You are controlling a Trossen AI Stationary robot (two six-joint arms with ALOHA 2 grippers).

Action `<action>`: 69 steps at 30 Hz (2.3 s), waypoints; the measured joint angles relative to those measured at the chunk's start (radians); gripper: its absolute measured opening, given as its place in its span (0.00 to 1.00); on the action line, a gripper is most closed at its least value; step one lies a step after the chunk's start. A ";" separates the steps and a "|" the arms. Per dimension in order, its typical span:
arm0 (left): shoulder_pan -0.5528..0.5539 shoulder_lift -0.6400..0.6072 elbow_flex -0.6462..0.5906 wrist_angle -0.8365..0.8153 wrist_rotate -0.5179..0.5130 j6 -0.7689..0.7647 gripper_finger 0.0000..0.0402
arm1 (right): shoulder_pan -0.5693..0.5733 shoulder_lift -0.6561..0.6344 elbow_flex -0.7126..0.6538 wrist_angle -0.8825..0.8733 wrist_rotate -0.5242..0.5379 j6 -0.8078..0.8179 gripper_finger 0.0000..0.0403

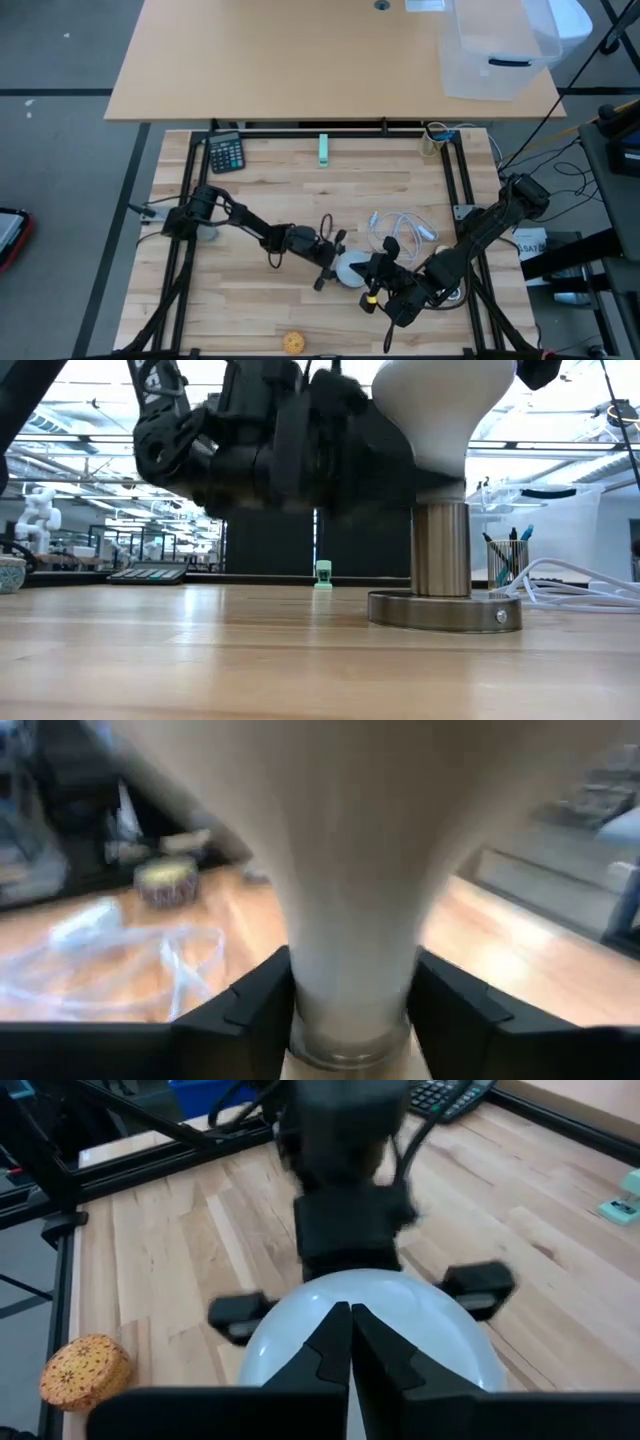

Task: Screw lightbulb
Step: Insert the white lightbulb into the silver lamp

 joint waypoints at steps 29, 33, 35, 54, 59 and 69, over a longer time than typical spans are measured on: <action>-0.246 0.000 0.023 0.115 -0.771 -0.095 0.62 | -0.013 0.000 0.000 0.000 0.000 -0.035 0.00; -0.253 0.000 0.077 0.012 -0.808 -0.137 0.62 | -0.017 0.000 0.000 0.000 0.000 -0.037 0.00; -0.252 0.000 0.104 -0.040 -0.816 -0.160 0.62 | -0.017 0.000 0.000 0.000 -0.001 -0.037 0.00; -0.243 -0.002 0.122 -0.059 -0.829 -0.163 0.48 | -0.018 0.000 0.000 -0.002 -0.005 -0.044 0.00; -0.240 -0.002 0.122 -0.062 -0.789 -0.119 0.38 | -0.010 -0.001 0.000 -0.006 -0.005 -0.052 0.00; -0.198 -0.006 0.122 -0.085 -0.582 -0.077 0.38 | 0.006 -0.002 0.001 -0.008 -0.013 -0.048 0.00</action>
